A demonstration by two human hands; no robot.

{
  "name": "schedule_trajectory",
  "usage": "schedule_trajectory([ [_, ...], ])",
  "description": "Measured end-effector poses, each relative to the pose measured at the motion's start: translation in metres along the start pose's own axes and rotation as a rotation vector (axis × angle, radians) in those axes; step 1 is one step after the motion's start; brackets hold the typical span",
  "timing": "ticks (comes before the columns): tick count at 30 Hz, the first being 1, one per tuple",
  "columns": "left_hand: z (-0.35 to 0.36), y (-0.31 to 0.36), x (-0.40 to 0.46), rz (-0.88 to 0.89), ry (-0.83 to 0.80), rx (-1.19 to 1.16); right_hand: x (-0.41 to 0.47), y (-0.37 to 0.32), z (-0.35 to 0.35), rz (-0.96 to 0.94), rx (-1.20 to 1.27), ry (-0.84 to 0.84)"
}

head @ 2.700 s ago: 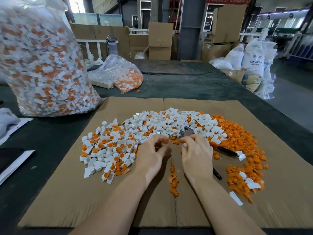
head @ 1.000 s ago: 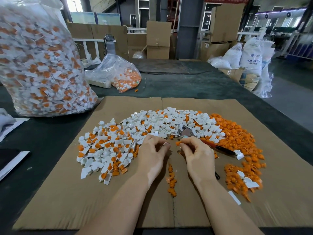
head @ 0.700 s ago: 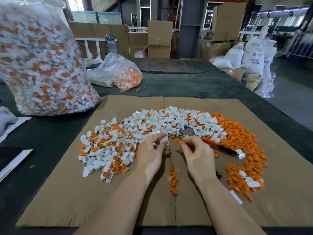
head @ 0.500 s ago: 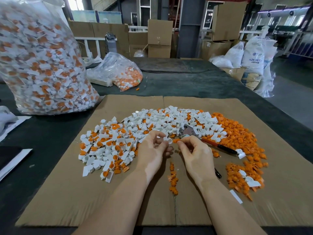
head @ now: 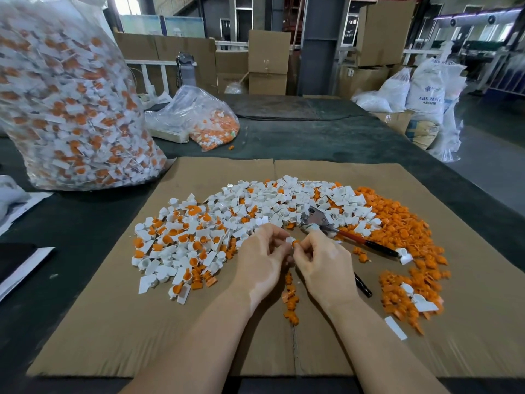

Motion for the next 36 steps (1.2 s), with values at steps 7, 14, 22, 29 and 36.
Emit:
schedule_trajectory([
  [7,-0.0028,-0.0048,0.004,-0.121,0.004,-0.184,0.0016,0.0025,-0.0025,0.023,0.19,-0.041],
  [14,-0.0046,-0.0041,0.0029,-0.126,-0.011,-0.202,0.0028,-0.0015,-0.0064,-0.053,0.229,-0.041],
  [22,-0.0038,-0.003,0.0028,-0.122,-0.018,-0.204,0.0035,-0.0044,-0.0074,-0.078,0.249,-0.027],
  [29,-0.0037,-0.0053,0.0034,-0.118,-0.016,-0.174,0.0036,-0.0054,-0.0081,-0.096,0.232,-0.034],
  [36,-0.0031,-0.0056,0.0035,-0.123,-0.01,-0.197,0.0037,-0.0039,-0.0074,-0.088,0.232,-0.038],
])
Point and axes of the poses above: each hand's wrist, its own x-axis towards the middle knuckle, its own z-axis out of the palm, y = z × x, the point moved 2 cm from there along x, towards the middle knuckle, and after that the axes turned 7 degrees about x, right-handed, at the moved point
